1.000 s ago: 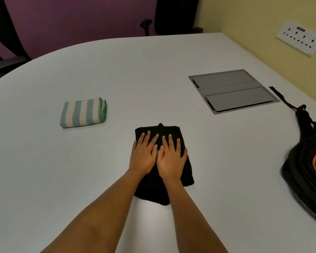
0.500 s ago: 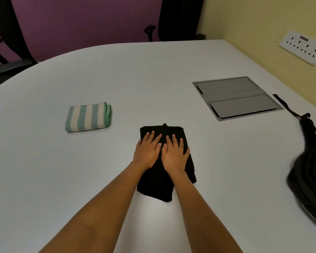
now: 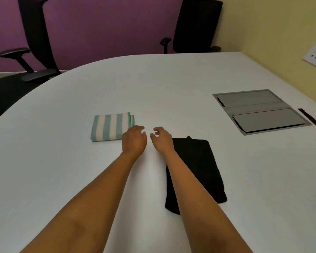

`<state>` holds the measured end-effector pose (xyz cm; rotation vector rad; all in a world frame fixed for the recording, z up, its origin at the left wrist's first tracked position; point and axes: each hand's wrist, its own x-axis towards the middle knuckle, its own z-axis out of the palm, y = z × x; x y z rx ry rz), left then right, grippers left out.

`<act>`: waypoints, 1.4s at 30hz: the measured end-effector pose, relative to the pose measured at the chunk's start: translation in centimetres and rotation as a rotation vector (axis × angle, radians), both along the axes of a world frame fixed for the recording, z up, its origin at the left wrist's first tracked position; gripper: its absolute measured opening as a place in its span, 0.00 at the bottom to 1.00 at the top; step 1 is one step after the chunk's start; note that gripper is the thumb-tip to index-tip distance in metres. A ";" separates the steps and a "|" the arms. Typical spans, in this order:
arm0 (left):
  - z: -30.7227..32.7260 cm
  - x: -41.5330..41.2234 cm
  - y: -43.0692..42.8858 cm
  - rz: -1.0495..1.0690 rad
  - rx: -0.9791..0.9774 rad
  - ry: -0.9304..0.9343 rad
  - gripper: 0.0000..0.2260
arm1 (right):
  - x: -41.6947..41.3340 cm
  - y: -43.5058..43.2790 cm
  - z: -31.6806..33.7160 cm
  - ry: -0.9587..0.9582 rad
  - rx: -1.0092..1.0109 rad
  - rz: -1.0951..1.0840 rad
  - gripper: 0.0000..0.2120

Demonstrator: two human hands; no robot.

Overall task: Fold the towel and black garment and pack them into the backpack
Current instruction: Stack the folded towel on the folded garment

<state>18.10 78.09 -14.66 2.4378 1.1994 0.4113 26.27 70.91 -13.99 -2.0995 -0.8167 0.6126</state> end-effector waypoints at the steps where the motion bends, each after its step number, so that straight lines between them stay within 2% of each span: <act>1: -0.1 -0.4 1.2 0.048 0.007 0.002 0.16 | -0.5 1.3 0.0 0.011 0.000 0.016 0.19; 6: -1.1 -2.8 7.5 0.283 -0.034 -0.007 0.19 | -1.7 7.5 -1.1 0.111 -0.042 0.009 0.25; 12: -3.6 -5.3 12.3 0.457 -0.198 0.030 0.21 | -1.7 12.0 -3.2 0.223 -0.117 -0.083 0.32; 15: -4.7 -5.6 13.2 0.472 -0.230 -0.013 0.21 | -1.9 13.1 -4.2 0.255 -0.146 -0.118 0.32; 19: -4.9 -5.6 13.8 0.521 -0.266 -0.093 0.22 | -1.6 13.8 -4.8 0.297 -0.155 -0.147 0.27; 23: -4.2 -5.6 14.4 0.636 -0.483 -0.207 0.22 | -1.7 13.6 -4.5 0.382 -0.125 -0.162 0.25; 26: -2.8 -5.7 13.9 0.639 -0.703 -0.335 0.24 | -1.7 12.4 -3.4 0.386 -0.093 -0.188 0.25; 29: -0.6 -5.6 12.6 0.537 -0.775 -0.458 0.24 | -1.2 10.3 -1.8 0.438 0.003 -0.187 0.24; 32: 2.2 -5.3 10.8 0.378 -0.697 -0.585 0.19 | -0.9 7.5 0.0 0.509 0.094 -0.143 0.32; 36: 6.8 -4.0 7.9 0.152 -0.538 -0.527 0.15 | -0.6 3.2 2.9 0.216 0.229 -0.089 0.47; 39: 9.7 -2.6 5.5 -0.025 -0.427 -0.390 0.13 | 0.1 0.0 5.4 -0.045 0.320 -0.025 0.50; 42: 12.5 -1.4 2.7 -0.287 -0.461 -0.255 0.13 | 1.3 -3.1 7.6 -0.116 0.244 0.036 0.48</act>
